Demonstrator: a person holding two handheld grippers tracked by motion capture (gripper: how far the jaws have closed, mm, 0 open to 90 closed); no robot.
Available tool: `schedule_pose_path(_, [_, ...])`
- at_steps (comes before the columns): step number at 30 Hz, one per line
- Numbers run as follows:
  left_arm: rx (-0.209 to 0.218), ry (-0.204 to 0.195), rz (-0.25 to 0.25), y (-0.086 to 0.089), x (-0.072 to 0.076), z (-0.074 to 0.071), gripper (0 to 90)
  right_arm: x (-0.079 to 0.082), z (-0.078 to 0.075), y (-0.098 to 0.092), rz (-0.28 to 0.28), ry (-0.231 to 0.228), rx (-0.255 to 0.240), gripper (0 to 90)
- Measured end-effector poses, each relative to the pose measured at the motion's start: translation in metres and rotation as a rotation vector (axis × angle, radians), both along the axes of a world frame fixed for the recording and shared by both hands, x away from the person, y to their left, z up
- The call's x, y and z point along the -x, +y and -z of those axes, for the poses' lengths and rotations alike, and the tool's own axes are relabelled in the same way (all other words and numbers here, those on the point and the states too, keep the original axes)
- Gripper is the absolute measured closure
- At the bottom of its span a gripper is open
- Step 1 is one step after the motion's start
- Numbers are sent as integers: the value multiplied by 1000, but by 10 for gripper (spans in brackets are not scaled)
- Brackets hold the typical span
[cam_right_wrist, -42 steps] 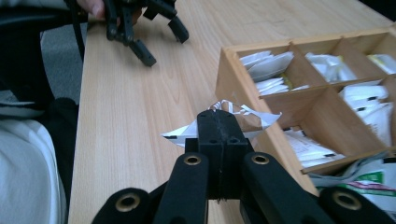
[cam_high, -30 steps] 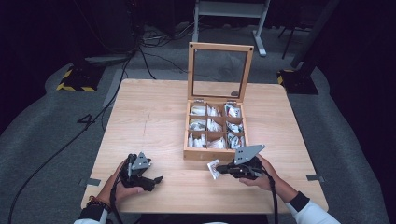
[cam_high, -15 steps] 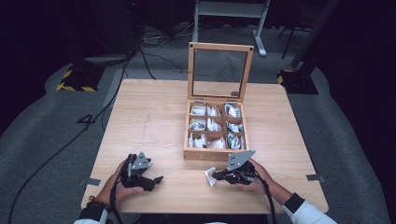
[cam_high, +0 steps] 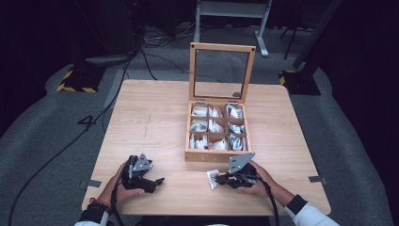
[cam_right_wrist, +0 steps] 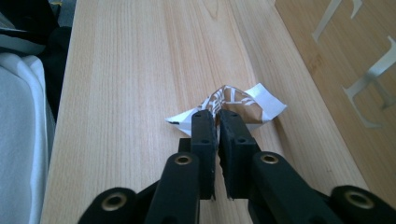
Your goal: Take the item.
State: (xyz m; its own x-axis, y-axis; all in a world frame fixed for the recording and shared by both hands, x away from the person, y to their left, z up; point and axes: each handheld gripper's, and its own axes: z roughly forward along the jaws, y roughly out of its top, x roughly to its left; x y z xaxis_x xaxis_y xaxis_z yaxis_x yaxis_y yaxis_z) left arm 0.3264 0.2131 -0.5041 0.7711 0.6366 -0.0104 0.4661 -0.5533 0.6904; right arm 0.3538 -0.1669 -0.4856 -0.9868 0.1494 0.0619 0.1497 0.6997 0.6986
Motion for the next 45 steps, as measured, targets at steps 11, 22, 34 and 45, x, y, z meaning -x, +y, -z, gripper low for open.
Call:
schedule_pose_path(11, [-8, 6, -5, -1, 0, -1, 153, 3, -19, -14, 37, -48, -58, 668])
schedule_pose_path(22, [-19, 36, -29, -7, -7, -9, 167, 0, -49, -32, 90, -106, -123, 459])
schedule_pose_path(34, [8, -34, -15, -20, -44, -46, 175, -26, -82, -62, 286, -193, -144, 304])
schedule_pose_path(45, [9, -105, -2, -48, -93, -82, 173, -72, -106, -82, 443, -232, -154, 297])
